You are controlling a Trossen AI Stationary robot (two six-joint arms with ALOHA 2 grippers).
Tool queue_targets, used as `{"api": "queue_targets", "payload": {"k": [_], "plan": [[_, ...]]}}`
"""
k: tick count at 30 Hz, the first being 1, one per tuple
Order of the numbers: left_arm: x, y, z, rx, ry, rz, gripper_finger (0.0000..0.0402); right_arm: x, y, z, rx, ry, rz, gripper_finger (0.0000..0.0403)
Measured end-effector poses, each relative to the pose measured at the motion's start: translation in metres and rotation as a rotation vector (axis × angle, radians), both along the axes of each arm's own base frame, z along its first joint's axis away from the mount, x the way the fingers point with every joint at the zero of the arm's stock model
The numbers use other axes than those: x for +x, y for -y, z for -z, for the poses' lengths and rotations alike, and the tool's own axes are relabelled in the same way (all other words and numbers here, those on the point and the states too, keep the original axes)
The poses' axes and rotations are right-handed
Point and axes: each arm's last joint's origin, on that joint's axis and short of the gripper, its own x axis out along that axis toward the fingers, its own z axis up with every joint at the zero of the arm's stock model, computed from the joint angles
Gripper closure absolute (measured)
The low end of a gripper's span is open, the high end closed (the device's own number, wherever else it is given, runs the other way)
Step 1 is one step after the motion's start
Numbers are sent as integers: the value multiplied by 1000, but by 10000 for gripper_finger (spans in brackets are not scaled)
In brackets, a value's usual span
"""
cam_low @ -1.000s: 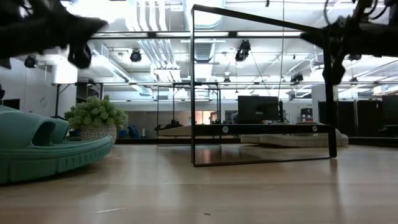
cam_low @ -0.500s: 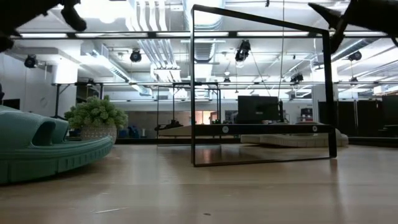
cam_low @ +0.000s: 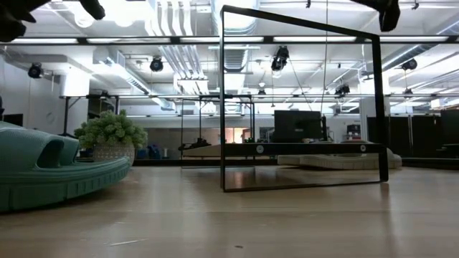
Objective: Pick and place slides into the shelf
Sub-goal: Put the gray slipper on the shelf
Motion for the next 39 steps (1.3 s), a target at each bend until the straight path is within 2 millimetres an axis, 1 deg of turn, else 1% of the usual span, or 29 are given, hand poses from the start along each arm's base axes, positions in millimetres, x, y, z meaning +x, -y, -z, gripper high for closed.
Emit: {"api": "queue_targets", "payload": {"k": [4,9,10,12,13,15,17,21,24,27,30,35,39], "plan": [[8,-1,9,-24,-113,-14,253,-1,0,-12,-33,-53,3,195],[26,-2,18,1,-288,-11,254,4,0,-15,-30,-103,6,195],[29,-2,21,-5,-344,-40,254,5,0,-15,-19,-110,5,195],[32,-6,29,-72,-459,-155,254,5,0,-17,-13,-106,5,195],[33,-8,30,-100,-490,-205,254,6,0,-17,-16,-109,6,195],[35,-9,21,-103,-482,-232,254,6,0,-17,-20,-109,9,195],[37,-8,14,-65,-484,-234,254,6,0,-18,-18,-107,9,195],[42,-2,-4,91,-466,-90,254,5,0,-19,0,-92,8,195],[42,2,-22,156,-360,28,254,5,1,-20,8,-88,22,195],[41,1,-32,120,-227,28,254,6,2,-20,14,-90,59,195],[42,1,-33,123,-205,19,254,7,2,-19,31,-88,70,195],[49,1,-24,119,-299,29,254,14,2,-16,38,-121,76,195],[45,1,-23,117,-333,34,254,22,2,-16,37,-144,76,197]]}}
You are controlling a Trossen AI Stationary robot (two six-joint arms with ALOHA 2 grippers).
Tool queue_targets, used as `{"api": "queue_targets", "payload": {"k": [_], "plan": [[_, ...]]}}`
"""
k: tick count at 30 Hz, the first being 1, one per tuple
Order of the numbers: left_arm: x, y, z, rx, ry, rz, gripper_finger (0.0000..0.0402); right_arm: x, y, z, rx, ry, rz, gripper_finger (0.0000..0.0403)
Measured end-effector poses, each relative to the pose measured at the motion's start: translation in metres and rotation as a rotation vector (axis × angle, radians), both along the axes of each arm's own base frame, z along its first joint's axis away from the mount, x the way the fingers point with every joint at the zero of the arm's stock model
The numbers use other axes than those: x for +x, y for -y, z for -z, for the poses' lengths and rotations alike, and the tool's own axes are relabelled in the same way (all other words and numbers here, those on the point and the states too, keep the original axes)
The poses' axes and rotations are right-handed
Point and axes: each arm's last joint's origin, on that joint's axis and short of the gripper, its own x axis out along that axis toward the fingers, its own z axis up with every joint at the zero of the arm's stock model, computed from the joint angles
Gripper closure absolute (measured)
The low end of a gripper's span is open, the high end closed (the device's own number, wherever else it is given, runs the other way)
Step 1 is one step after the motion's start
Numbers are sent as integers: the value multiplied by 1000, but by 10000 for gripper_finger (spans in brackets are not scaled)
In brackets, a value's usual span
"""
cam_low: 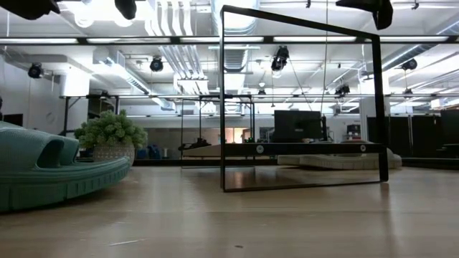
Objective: Pick and place slides into the shelf
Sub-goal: Put the gray slipper on the shelf
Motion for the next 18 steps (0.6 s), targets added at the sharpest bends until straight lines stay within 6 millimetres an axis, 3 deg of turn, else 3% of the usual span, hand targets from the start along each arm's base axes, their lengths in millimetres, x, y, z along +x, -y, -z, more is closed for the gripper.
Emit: {"api": "queue_targets", "payload": {"k": [10,18], "plan": [[-23,1,-7,-19,22,12,254,25,0,11,10,-180,1,213],[-29,1,-5,-47,-18,23,254,36,0,-4,81,-365,36,223]]}}
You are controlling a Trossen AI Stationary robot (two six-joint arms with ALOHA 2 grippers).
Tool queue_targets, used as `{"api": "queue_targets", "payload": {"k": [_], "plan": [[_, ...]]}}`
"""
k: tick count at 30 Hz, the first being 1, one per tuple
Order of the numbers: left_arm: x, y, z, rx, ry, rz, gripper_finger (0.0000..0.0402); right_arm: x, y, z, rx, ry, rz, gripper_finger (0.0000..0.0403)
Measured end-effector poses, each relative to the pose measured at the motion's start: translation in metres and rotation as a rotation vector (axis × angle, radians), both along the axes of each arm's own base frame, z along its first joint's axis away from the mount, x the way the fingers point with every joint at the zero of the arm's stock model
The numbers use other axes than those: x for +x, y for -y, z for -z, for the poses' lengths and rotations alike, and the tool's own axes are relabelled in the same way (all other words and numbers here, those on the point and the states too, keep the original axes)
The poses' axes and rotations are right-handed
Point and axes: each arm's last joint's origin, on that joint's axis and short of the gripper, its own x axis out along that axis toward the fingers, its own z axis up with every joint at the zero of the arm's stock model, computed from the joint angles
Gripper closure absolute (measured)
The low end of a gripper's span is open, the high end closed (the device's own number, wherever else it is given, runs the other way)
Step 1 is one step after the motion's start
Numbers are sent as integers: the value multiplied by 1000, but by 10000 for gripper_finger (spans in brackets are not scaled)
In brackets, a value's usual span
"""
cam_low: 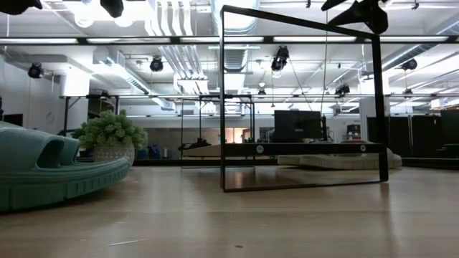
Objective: Pick and place slides into the shelf
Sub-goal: Put the gray slipper on the shelf
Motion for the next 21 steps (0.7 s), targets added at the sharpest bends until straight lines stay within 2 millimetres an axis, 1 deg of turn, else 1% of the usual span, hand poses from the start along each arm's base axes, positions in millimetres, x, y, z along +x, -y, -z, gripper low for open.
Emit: {"api": "queue_targets", "payload": {"k": [5,9,15,21], "plan": [[2,0,2,-2,-15,0,254,9,1,-16,-8,-153,51,219],[6,0,4,-6,-36,3,254,20,2,-23,-27,-273,98,216],[11,0,7,-48,-56,26,254,44,3,-17,-23,-474,147,216],[16,-1,10,-48,-77,28,254,66,5,-4,-12,-645,220,222]]}}
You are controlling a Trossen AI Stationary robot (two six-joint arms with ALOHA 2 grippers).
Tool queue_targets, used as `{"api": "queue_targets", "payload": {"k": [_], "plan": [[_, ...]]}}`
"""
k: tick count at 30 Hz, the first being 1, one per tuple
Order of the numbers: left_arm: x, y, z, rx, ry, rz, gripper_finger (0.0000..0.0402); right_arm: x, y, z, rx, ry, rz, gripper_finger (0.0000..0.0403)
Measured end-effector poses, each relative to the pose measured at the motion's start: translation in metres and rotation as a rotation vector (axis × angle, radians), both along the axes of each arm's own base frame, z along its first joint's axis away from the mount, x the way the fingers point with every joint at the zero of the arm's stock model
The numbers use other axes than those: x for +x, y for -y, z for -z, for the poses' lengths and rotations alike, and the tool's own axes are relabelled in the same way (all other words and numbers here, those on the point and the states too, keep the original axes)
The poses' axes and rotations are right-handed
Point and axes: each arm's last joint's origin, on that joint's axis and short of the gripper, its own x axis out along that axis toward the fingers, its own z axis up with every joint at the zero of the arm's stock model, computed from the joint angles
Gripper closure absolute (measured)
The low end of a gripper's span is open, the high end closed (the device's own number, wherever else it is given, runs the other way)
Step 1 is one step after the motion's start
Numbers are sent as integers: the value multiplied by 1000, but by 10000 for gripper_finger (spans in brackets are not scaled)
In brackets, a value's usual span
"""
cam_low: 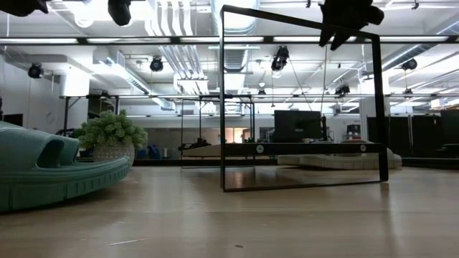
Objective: Pick and place slides into the shelf
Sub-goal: Put the gray slipper on the shelf
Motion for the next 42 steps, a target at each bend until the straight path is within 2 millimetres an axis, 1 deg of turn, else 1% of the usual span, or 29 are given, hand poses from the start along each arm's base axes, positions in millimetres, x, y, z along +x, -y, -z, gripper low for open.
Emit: {"api": "queue_targets", "payload": {"k": [3,6,12,18,24,29,33,37,42], "plan": [[2,0,1,-1,-11,1,254,8,4,10,21,-82,74,228],[4,0,3,-3,-18,1,254,11,8,19,49,-156,176,234],[5,0,3,-2,-23,2,254,16,18,29,91,-269,309,239],[5,0,3,-2,-25,2,254,26,31,41,95,-333,353,238],[6,0,4,-3,-33,1,254,36,43,56,96,-428,344,238],[8,0,5,-3,-38,2,254,46,50,73,99,-503,348,241],[8,0,7,-3,-43,2,254,54,51,90,99,-573,348,239],[8,0,7,-3,-45,2,254,55,53,108,79,-646,356,239],[7,0,7,-3,-42,2,254,47,59,126,53,-692,384,241]]}}
